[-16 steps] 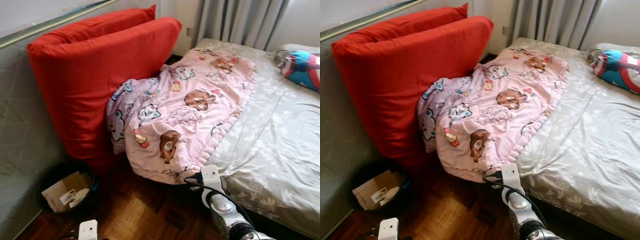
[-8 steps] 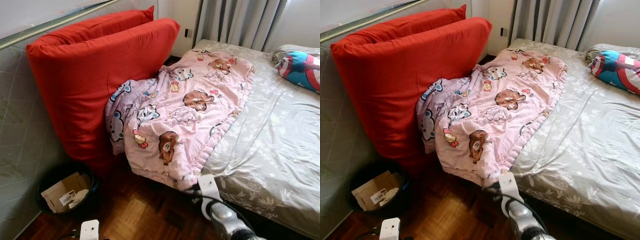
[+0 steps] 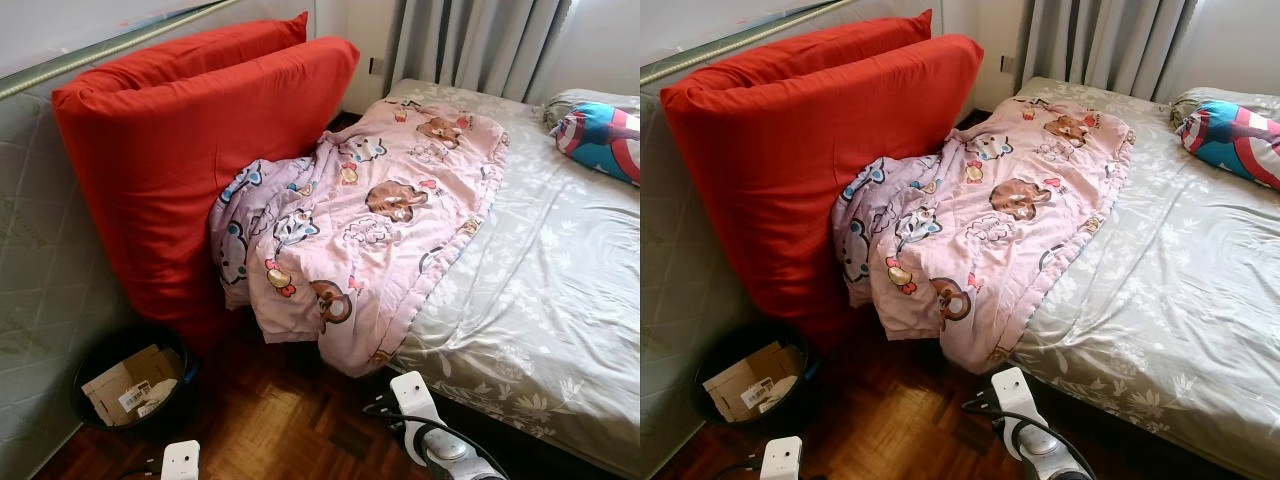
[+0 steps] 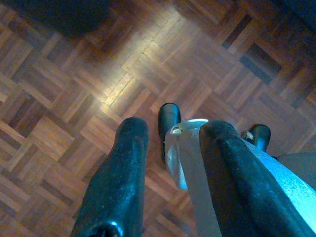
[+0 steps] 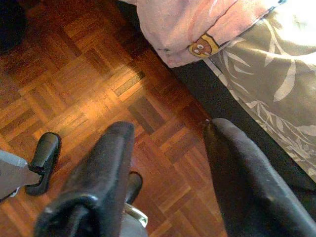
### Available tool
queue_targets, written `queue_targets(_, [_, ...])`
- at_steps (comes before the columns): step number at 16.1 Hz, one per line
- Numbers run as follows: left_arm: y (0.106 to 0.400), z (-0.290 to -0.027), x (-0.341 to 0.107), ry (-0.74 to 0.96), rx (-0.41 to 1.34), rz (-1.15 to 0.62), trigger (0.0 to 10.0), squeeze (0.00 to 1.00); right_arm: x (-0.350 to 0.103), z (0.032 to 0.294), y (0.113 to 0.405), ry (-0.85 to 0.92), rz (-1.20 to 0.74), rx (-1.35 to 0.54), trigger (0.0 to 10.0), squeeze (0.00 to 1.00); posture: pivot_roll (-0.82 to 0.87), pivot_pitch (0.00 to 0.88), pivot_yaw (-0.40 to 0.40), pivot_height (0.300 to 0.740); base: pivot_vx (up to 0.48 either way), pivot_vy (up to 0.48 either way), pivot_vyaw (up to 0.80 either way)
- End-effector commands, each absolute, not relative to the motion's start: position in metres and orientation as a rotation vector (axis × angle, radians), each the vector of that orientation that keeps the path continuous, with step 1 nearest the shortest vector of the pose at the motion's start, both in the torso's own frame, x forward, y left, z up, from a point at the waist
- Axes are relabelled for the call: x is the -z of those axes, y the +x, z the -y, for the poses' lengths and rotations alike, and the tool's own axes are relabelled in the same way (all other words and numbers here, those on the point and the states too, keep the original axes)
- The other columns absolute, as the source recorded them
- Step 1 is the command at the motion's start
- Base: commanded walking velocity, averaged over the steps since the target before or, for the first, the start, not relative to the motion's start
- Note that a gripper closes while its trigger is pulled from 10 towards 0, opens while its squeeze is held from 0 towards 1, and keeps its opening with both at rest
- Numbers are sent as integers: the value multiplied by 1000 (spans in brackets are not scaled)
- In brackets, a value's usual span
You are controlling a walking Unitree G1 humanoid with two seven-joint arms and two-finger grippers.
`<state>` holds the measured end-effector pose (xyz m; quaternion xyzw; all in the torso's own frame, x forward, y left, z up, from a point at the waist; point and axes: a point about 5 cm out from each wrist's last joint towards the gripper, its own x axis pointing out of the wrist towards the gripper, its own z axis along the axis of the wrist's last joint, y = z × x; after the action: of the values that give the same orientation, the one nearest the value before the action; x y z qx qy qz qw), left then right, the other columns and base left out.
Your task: Clean up the room
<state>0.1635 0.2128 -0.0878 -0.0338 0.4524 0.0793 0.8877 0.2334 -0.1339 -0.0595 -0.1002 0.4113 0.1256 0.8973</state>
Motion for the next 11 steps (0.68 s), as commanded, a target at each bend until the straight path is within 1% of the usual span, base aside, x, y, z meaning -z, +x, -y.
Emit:
queue_targets(1, [158, -214, 90, -68, -160, -963, 10000, 0, 62, 133, 229, -209, -860, -277, 10000, 212, -7, 68, -29, 740, 0, 0, 0])
queue_targets(2, [158, -214, 90, -64, -156, -963, 10000, 0, 63, 131, 227, -203, -859, -285, 10000, 0, -7, 67, -30, 740, 0, 0, 0])
queue_targets(4, [158, -214, 90, -61, -152, -964, 10000, 0, 62, 131, 229, -202, -856, -287, 10000, 0, -6, 68, -31, 740, 0, 0, 0])
queue_targets(6, [159, -214, 90, -59, -149, -964, 10000, 0, 65, 143, 224, -163, -883, -244, 10000, 0, -11, 67, -34, 740, 0, 0, 0])
queue_targets(8, [159, -213, 90, -59, -148, -964, 10000, 0, 70, 158, 216, -109, -924, -136, 10000, 0, -16, 67, -34, 740, 0, 0, 0])
queue_targets(9, [159, -213, 90, -58, -147, -965, 10000, 0, 73, 165, 211, -25, -942, -52, 10000, 0, -23, 65, -34, 740, 0, 0, 0])
queue_targets(11, [159, -213, 90, -59, -146, -965, 10000, 0, 80, 180, 196, -19, -1000, 40, 10000, 0, -19, 65, -35, 740, 0, 0, 0])
